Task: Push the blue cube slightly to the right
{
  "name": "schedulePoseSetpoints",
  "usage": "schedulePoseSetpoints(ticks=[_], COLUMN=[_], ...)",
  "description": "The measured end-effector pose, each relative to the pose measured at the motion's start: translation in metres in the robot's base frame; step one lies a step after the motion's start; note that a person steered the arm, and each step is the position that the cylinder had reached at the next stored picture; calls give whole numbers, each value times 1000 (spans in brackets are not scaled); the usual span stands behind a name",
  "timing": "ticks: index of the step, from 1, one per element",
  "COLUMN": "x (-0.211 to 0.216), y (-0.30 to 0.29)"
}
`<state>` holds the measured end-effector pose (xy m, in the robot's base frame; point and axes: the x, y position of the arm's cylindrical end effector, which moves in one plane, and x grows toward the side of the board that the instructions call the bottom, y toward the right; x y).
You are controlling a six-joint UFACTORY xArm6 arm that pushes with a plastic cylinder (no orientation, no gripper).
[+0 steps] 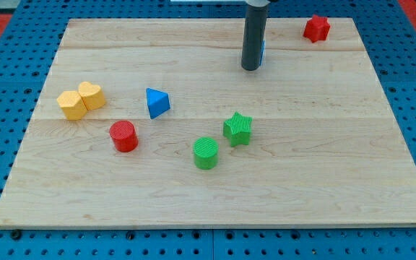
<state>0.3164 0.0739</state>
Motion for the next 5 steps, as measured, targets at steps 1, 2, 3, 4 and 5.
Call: schedulePoseSetpoints(ticks=[1, 2, 3, 4, 5], x=[-32, -31, -29, -57, -64], y=[26, 34, -11, -28, 12])
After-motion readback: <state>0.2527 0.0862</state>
